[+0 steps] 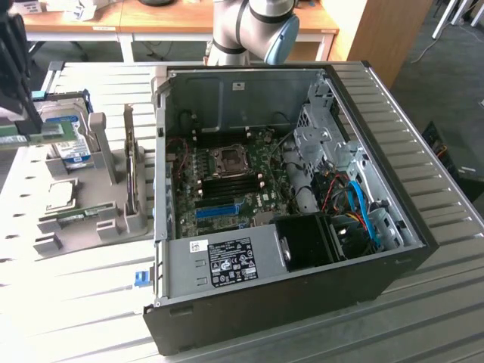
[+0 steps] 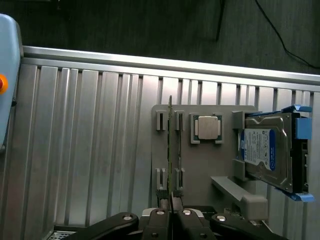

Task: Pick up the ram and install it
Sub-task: 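Pick up the ram and move it above insertion slot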

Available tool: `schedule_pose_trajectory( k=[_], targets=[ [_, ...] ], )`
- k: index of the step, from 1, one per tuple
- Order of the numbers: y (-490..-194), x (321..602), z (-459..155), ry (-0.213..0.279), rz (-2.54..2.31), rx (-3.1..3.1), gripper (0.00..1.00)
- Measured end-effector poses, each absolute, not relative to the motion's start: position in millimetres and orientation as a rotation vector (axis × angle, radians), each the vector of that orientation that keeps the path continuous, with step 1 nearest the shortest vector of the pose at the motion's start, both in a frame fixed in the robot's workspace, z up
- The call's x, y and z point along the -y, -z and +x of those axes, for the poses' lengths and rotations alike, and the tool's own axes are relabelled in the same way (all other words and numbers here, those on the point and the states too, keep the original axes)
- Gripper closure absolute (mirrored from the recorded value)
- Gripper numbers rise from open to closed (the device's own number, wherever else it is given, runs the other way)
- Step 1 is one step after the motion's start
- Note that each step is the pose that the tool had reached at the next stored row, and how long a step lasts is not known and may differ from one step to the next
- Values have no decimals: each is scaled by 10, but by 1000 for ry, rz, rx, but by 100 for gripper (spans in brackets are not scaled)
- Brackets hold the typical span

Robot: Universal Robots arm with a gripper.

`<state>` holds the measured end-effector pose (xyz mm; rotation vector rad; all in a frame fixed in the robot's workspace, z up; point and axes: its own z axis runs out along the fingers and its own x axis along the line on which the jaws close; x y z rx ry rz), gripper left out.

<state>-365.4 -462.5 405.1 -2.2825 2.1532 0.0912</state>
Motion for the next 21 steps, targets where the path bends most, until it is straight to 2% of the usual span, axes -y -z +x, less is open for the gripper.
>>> schedule_pose_trajectory(
  k=[12,21],
  targets=[
    [-4139,4624,-3626,-91,-2283,-2154,88],
    [-4138,4625,-3316,-100,-2286,-2157,88]
  ],
)
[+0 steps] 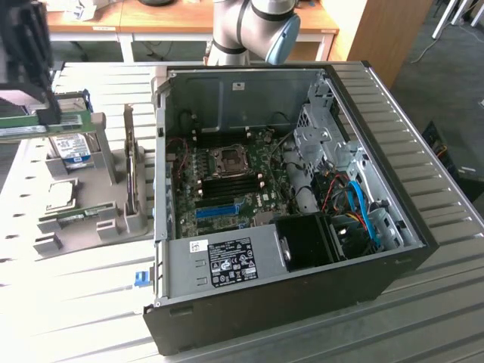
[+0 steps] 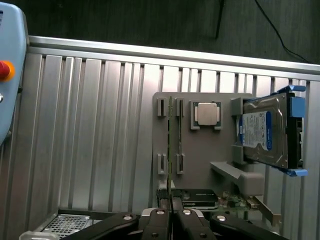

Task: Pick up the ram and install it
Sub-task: 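Pick up the ram and move it above insertion slot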

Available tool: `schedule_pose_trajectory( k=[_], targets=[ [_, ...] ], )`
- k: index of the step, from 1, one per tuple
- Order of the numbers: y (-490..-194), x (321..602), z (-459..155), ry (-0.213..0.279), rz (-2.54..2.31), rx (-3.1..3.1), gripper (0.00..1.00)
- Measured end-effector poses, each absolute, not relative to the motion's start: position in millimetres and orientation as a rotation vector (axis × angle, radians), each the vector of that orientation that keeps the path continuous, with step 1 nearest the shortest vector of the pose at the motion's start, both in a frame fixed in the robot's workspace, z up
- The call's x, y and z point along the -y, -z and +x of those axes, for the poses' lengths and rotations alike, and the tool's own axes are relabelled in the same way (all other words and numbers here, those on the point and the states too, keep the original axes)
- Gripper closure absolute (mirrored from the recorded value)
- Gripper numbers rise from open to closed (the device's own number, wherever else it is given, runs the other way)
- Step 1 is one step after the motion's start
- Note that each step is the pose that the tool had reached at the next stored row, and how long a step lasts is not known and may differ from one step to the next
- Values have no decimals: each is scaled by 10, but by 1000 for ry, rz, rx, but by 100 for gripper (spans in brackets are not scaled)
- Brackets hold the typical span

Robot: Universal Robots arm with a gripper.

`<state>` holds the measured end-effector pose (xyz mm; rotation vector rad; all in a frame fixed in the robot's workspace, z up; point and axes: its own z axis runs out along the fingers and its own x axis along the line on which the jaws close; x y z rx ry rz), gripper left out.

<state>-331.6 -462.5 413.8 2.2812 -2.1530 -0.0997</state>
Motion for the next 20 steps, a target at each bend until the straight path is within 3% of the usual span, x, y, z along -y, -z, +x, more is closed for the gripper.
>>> schedule_pose_trajectory(
  k=[20],
  targets=[
    [-4138,4625,-2407,137,2263,2137,88]
  ],
)
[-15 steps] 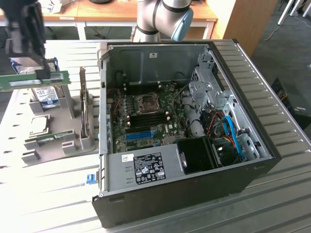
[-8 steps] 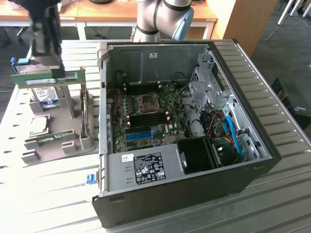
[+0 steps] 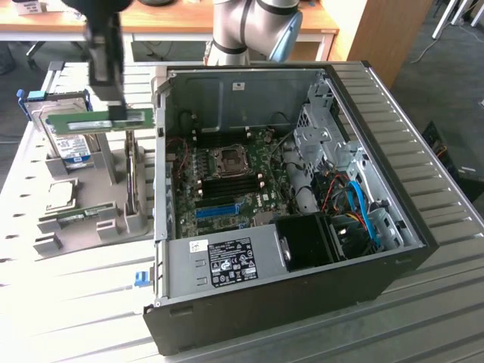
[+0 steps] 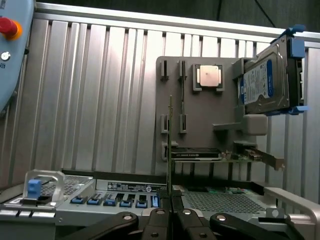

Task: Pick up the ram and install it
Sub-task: 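Pick up the ram and move it above insertion slot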

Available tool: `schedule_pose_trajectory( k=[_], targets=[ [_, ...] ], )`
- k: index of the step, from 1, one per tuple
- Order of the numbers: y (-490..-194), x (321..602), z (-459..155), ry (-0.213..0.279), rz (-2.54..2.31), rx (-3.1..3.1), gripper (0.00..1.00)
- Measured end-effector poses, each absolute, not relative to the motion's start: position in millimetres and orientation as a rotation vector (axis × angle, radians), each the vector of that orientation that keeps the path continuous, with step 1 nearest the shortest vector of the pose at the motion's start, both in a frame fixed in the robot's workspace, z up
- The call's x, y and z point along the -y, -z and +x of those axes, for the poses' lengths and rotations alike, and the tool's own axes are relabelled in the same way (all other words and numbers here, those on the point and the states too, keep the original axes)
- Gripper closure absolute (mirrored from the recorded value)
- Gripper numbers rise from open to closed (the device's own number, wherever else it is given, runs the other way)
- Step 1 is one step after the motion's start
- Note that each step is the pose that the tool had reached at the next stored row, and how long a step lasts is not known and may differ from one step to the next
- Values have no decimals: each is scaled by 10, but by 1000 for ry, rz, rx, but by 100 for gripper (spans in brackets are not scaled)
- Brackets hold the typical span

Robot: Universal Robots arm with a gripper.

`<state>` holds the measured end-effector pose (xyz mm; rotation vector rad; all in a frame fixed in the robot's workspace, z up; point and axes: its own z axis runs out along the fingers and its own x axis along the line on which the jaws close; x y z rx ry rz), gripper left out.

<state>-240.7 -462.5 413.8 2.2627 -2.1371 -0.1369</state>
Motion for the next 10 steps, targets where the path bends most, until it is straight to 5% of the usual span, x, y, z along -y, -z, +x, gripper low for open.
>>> schedule_pose_trajectory(
  k=[10],
  targets=[
    [-4138,4625,-2030,151,2256,2131,88]
  ],
)
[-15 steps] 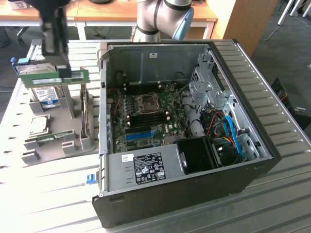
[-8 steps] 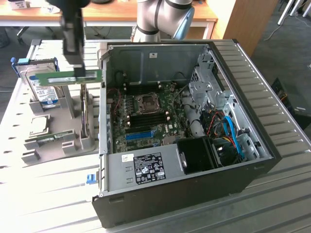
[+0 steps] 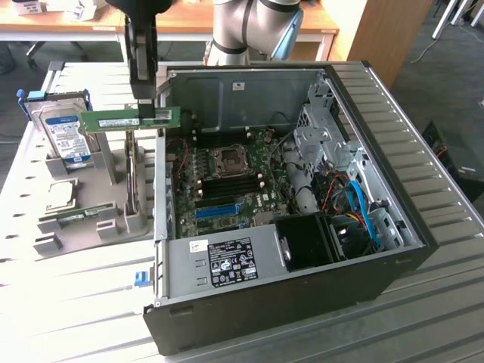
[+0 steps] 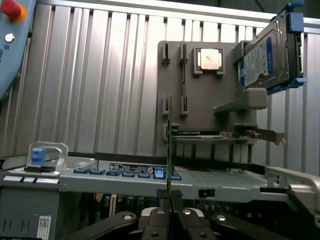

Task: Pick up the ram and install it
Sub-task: 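Pick up the ram and move it above insertion slot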

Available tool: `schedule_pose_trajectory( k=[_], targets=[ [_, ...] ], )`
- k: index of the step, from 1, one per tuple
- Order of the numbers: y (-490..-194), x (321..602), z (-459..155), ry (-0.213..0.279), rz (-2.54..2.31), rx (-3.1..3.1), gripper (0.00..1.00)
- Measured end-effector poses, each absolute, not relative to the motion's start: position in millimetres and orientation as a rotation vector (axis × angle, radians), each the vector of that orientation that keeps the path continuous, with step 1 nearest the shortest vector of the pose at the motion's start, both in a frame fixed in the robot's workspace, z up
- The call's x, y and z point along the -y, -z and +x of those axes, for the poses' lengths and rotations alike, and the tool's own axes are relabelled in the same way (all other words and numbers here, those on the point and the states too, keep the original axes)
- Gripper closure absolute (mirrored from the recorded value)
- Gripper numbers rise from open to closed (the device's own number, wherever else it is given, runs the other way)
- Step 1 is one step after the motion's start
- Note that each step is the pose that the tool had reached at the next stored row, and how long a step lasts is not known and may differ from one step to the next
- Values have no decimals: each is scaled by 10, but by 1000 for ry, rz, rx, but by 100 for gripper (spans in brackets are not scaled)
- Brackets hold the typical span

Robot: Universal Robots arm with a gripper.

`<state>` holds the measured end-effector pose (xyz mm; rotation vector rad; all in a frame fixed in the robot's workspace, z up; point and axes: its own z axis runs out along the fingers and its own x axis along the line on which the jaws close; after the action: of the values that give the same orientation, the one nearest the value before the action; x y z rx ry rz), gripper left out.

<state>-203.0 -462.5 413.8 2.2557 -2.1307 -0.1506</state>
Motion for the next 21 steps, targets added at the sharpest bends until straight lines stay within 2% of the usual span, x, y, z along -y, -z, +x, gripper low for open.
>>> schedule_pose_trajectory(
  k=[21],
  targets=[
    [-4133,4625,-1888,139,2295,2118,88]
  ],
)
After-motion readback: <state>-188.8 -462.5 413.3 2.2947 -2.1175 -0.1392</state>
